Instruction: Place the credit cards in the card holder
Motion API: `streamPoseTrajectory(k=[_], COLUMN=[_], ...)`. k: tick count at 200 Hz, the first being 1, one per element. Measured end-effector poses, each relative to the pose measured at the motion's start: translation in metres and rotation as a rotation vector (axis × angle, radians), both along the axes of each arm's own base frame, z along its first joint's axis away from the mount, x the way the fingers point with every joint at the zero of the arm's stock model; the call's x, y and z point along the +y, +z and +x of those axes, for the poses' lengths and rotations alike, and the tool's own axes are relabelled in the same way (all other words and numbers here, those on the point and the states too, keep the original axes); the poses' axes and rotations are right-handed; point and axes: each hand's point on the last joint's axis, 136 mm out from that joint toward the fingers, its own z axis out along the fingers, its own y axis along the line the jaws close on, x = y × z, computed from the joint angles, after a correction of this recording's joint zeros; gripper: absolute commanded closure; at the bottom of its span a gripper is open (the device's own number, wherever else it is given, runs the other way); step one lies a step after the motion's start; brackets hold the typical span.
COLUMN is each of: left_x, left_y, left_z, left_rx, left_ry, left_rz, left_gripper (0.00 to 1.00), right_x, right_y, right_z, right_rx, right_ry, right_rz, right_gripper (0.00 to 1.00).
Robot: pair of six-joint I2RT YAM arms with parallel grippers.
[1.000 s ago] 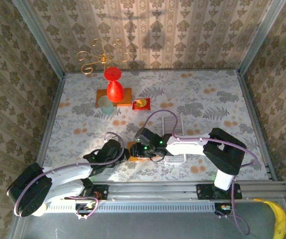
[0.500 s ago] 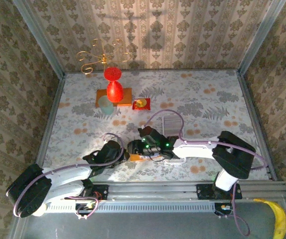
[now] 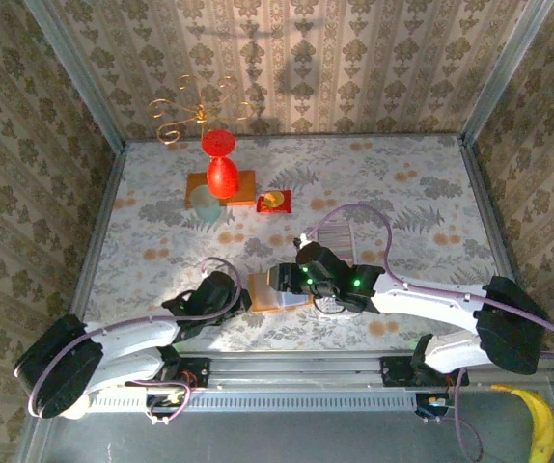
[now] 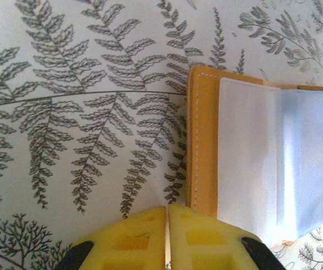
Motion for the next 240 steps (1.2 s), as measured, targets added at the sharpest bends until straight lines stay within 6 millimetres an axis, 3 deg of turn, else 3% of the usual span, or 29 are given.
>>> streamPoseTrajectory(k=[33,48,73,112,136,157,184,206,240], left_x=[0.008,0.014,0.025,0.008,-0.016,-0.04,-0.062,-0.063,-0.059], left_y=[0.016,0.024,0.041,0.083,0.107,0.114,0.095,0.075,0.053], left_z=[0.002,0.004,0.011,0.014,0.014,0.011,0.004,0.004,0.002], left_rx=[-0.048,-0.069,-0.112,-0.176,-0.191,-0.178,-0.117,-0.074,-0.045], left_ry=[0.0,0.015,0.042,-0.031,-0.121,-0.209,-0.289,-0.29,-0.287], left_rz=[0.008,0.009,-0.001,-0.077,-0.127,-0.155,-0.145,-0.107,-0.078], left_gripper=[0.78,0.78,0.79,0.84,0.85,0.88,0.98,0.97,0.97], right_x=[-0.014,-0.02,-0.033,-0.065,-0.083,-0.096,-0.114,-0.134,-0.145], right_y=[0.006,0.022,0.051,0.083,0.066,0.05,0.025,-0.003,-0.024], right_z=[-0.004,-0.003,-0.006,-0.012,-0.031,-0.045,-0.051,-0.041,-0.029], right_rx=[-0.095,-0.18,-0.36,-0.686,-0.805,-0.863,-0.919,-0.878,-0.811], right_ry=[0.081,0.128,0.236,0.388,0.603,0.796,0.961,1.024,1.097], right_rz=[-0.107,-0.154,-0.232,-0.412,-0.573,-0.708,-0.862,-0.983,-1.092], right_gripper=[0.31,0.26,0.25,0.24,0.22,0.19,0.2,0.21,0.21])
